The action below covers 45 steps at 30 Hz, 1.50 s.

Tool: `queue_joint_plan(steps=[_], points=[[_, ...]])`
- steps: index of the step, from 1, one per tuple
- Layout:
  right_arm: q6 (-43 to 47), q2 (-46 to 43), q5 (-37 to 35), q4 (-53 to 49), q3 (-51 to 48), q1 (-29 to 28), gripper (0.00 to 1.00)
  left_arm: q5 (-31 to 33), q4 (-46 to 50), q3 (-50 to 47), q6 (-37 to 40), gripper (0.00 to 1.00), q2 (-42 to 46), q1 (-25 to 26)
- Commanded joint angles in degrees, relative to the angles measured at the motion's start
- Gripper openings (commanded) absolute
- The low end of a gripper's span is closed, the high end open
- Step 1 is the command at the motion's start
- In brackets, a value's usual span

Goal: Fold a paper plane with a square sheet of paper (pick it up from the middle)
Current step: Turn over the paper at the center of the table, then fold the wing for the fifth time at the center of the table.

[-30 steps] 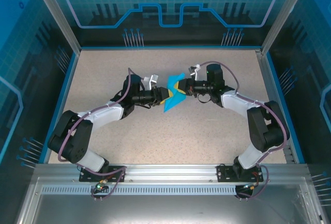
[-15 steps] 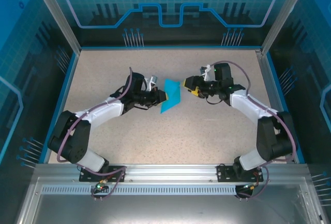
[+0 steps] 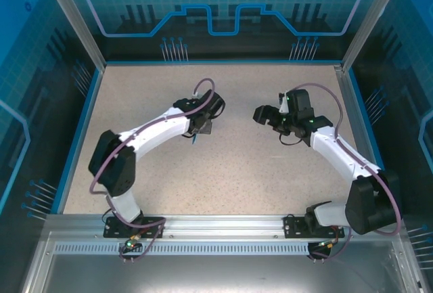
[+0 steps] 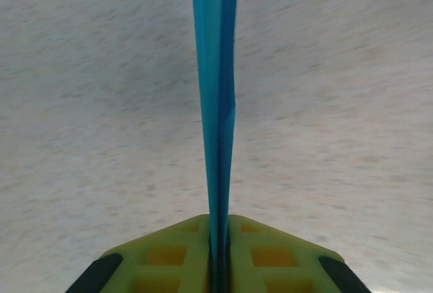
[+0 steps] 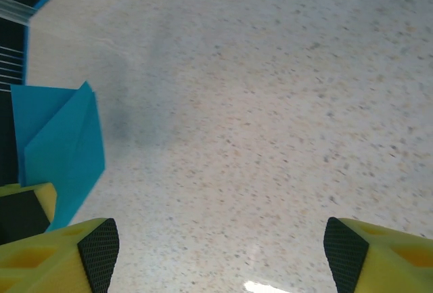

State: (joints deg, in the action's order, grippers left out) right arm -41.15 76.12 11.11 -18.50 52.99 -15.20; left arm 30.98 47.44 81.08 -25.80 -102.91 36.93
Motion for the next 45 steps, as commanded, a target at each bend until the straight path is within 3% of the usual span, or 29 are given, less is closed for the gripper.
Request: queue_joint_plan(steps=[1, 4, 8, 13, 19, 24, 31, 40, 45], points=[[-1.08, -1.44, -3.49, -2.12, -1.43, 1.21, 0.83, 9.85, 8.93, 4.06, -1.42, 0.14, -5.50, 1.39], [-1.82, -1.14, -3.63, -2.24, -2.00, 1.45, 0.83, 8.31, 8.68, 6.32, -2.61, 0.16, -10.31, 2.42], [-2.27, -0.54, -3.73, -2.48, -2.25, 1.59, 0.83, 1.10, 5.73, 7.49, -3.96, 0.25, -13.66, 2.94], [-2.88, 0.32, -3.57, -3.12, -1.58, 1.57, 0.82, -12.57, -0.93, 6.54, -3.56, 0.47, -14.06, 2.65], [-1.97, 3.11, -3.42, -3.00, 1.01, -1.24, 0.82, -29.76, -11.21, -1.17, -5.27, 0.61, -4.53, -2.60], [-1.48, 8.70, -6.50, -4.30, 6.28, -8.91, 0.81, -41.92, -20.19, -10.59, -8.85, 0.77, 6.34, -9.95], [-2.14, 15.83, -10.58, -4.22, 13.77, -19.37, 0.78, -49.13, -25.09, -18.84, -9.79, 0.96, 15.13, -16.47], [-2.23, 27.52, -7.00, -4.83, 23.39, -28.20, 0.71, -47.44, -27.40, -26.98, -16.91, 0.98, 17.74, -25.70], [-3.79, 32.66, -2.83, -2.34, 23.99, -28.97, 0.67, -46.47, -27.76, -29.32, -17.74, 0.98, 17.68, -27.59]])
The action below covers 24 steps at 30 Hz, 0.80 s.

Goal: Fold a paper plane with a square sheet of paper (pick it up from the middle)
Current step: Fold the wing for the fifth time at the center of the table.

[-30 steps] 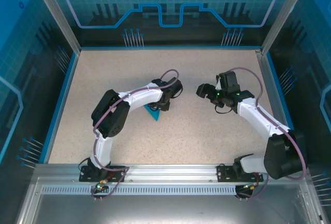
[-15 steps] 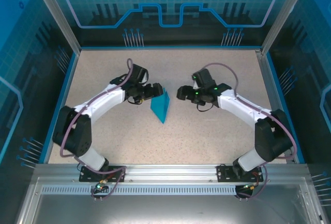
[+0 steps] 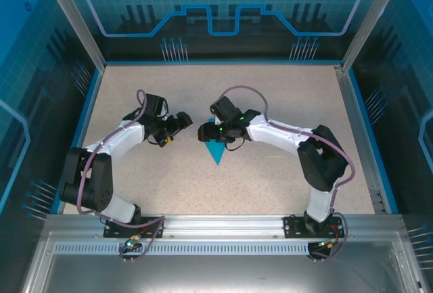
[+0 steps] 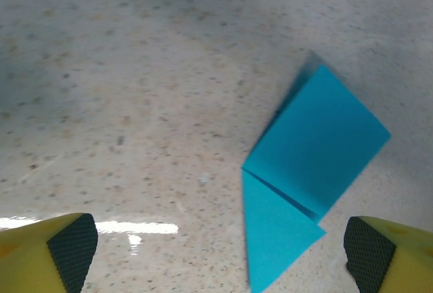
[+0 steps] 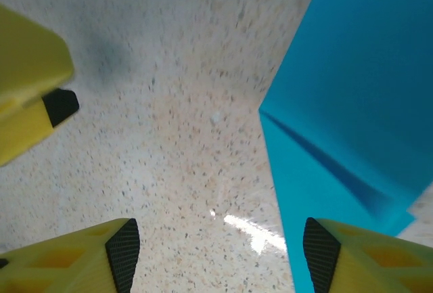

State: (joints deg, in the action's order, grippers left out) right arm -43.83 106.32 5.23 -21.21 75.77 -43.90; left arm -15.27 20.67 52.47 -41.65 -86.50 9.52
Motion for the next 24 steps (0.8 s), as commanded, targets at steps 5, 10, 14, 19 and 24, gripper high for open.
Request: queue_joint_plan(steps=[5, 10, 14, 19, 24], points=[[-0.38, 6.06, 3.58, 0.11, 1.62, 0.13, 0.64, 0.25, -1.13, -1.14, -1.83, 0.98, 1.03, -0.64], [2.49, 6.80, 3.18, -0.76, -0.47, 1.36, 0.63, -1.39, -1.48, -0.96, -0.41, 0.98, 0.53, -0.64], [10.30, 5.90, 4.46, -1.38, -3.97, 3.48, 0.61, -3.37, -1.49, -0.55, 0.73, 0.98, -0.35, -0.55], [19.80, 3.33, 9.85, -1.18, -9.72, 7.59, 0.60, -5.24, -2.44, -0.61, 1.03, 0.98, -1.02, -0.47], [27.71, -1.06, 15.71, -2.34, -13.63, 11.23, 0.59, -6.09, -3.33, -0.87, 1.21, 0.98, -0.96, 0.69]])
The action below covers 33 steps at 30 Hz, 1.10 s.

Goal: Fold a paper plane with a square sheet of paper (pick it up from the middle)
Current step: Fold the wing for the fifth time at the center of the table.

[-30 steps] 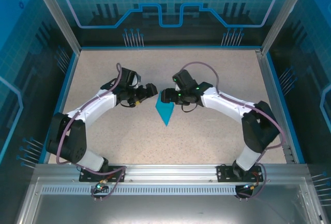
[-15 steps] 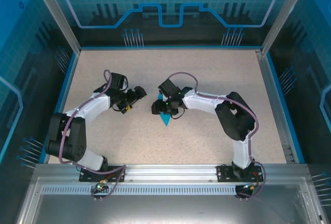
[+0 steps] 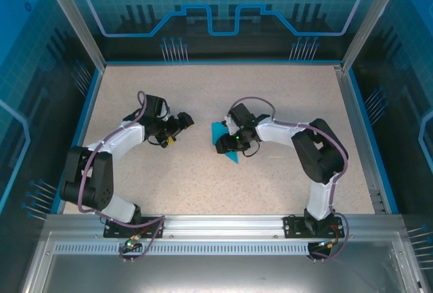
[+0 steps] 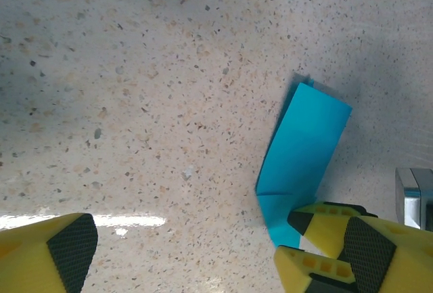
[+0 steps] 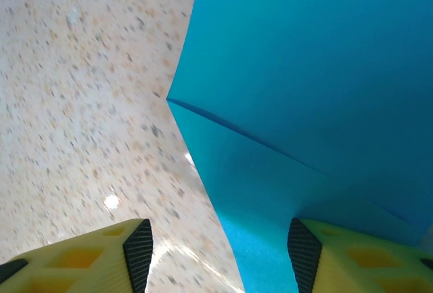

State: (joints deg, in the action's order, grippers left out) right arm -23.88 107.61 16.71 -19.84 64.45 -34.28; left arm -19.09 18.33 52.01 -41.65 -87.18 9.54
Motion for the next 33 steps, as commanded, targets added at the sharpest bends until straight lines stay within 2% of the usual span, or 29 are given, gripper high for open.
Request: queue_joint_plan(steps=[1, 3, 6, 12, 17, 33], points=[[8.82, -3.59, 4.39, -4.10, -2.83, 1.84, 0.59, -2.24, -0.93, -0.42, 1.25, 0.98, -0.32, 1.02], [9.06, -6.34, 4.25, -4.09, -3.52, 1.85, 0.59, -2.09, -0.93, -0.42, 1.35, 0.98, -0.37, 1.89], [4.41, -10.83, 4.44, -1.35, -4.49, 1.76, 0.59, -1.74, -1.12, -0.50, 1.02, 0.98, -0.54, 3.22], [-8.00, -15.93, -3.85, 3.69, -8.11, 0.01, 0.60, -1.65, -4.00, -2.13, -1.52, 0.99, -0.75, 6.10], [-12.65, -14.73, -5.90, 6.03, -10.38, -0.14, 0.61, -2.56, -6.78, -3.03, -3.49, 0.99, -1.48, 8.57], [-13.93, -6.98, -5.64, 8.13, -7.59, 2.26, 0.58, -6.93, -13.39, -1.75, -7.57, 0.98, -6.99, 13.90]])
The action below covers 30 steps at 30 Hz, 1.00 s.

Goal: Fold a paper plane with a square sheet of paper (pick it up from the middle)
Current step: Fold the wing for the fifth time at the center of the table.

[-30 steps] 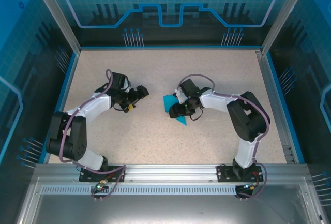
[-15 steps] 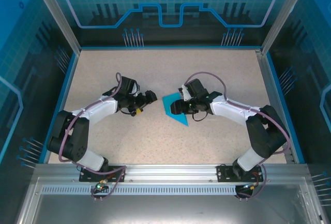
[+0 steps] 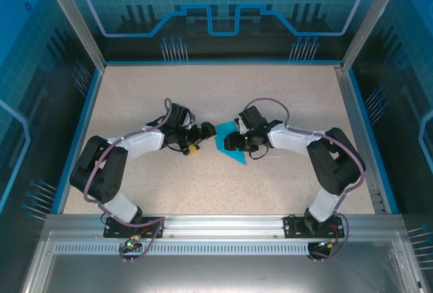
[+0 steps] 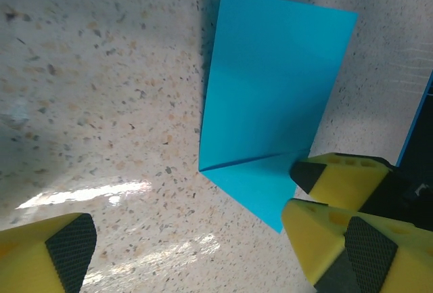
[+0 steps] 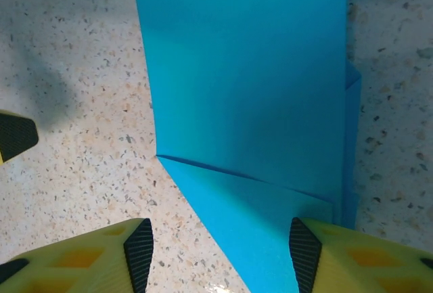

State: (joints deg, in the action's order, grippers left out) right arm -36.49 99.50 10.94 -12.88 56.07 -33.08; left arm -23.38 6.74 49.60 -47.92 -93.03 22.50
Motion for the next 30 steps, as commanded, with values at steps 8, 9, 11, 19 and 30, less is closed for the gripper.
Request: queue_joint_plan(steps=[8, 9, 11, 19, 30], points=[[-3.41, 2.81, 3.68, 4.08, -2.00, 3.31, 0.52, -6.35, -4.54, 2.00, -4.30, 0.92, -4.83, 2.19], [-3.73, 2.92, 4.19, 4.65, -2.55, 3.64, 0.51, -6.73, -4.80, 2.22, -4.71, 0.90, -5.23, 2.41], [-4.28, 2.98, 5.30, 5.86, -3.75, 4.25, 0.51, -7.42, -5.47, 2.90, -5.64, 0.86, -6.20, 2.96], [-5.82, 3.08, 6.82, 7.95, -7.20, 5.96, 0.49, -8.63, -5.88, 5.50, -8.34, 0.71, -9.58, 4.55], [-6.57, 2.98, 8.01, 9.96, -9.18, 7.15, 0.48, -8.12, -4.41, 7.95, -11.59, 0.62, -12.87, 5.65]])
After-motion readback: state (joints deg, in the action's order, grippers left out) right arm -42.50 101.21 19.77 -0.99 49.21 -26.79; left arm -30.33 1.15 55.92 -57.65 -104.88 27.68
